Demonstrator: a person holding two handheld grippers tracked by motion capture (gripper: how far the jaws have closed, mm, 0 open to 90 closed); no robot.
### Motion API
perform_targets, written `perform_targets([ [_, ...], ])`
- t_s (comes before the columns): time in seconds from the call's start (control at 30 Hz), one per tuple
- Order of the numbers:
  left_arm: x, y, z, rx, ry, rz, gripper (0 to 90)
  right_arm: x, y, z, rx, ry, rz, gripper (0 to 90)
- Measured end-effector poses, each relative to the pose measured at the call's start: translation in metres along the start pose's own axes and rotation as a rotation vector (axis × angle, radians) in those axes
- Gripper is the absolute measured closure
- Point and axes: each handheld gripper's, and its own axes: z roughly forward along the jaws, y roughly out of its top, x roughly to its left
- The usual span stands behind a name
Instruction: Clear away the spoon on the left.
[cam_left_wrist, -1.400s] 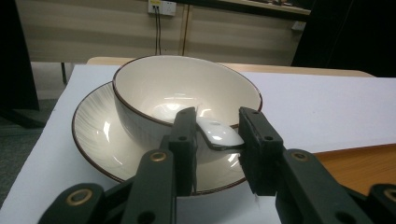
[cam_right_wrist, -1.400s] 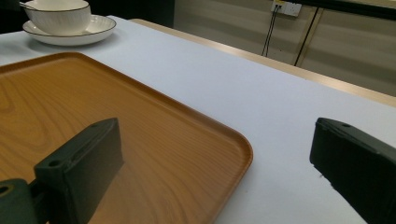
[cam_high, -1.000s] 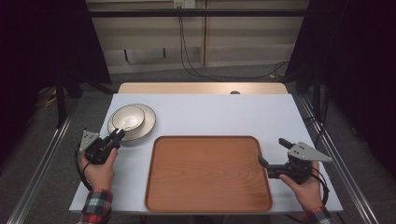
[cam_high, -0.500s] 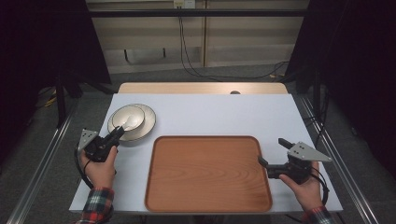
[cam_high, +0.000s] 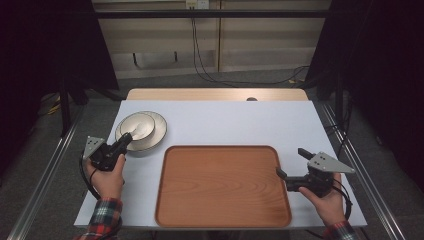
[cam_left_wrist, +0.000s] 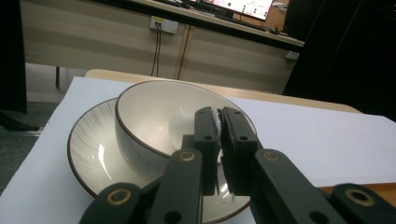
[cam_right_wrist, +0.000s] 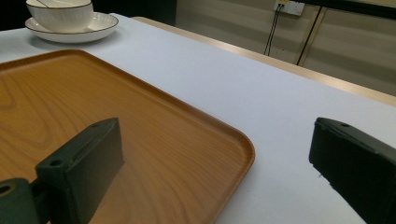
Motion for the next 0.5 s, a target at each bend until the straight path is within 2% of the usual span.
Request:
perform_targets([
  [0.3,-0.001,0.012,0.009,-0.021,0.003,0.011,84.9,0.0,0.0,-0.001,-0.004,-0.001,0.005,2.7],
  [0.43,-0.001,0.016,0.014,-0.038,0.0,0.003,84.8,-0.001,0.0,-0.001,-0.009,0.001,0.009,2.5],
  [0.47,-0.001,0.017,0.015,-0.039,0.013,0.001,84.8,-0.001,0.0,-0.001,-0.008,-0.002,0.009,2.4],
  [0.5,-0.001,0.017,0.017,-0.045,0.004,0.005,84.8,-0.001,0.0,-0.001,-0.009,-0.004,0.009,2.3],
])
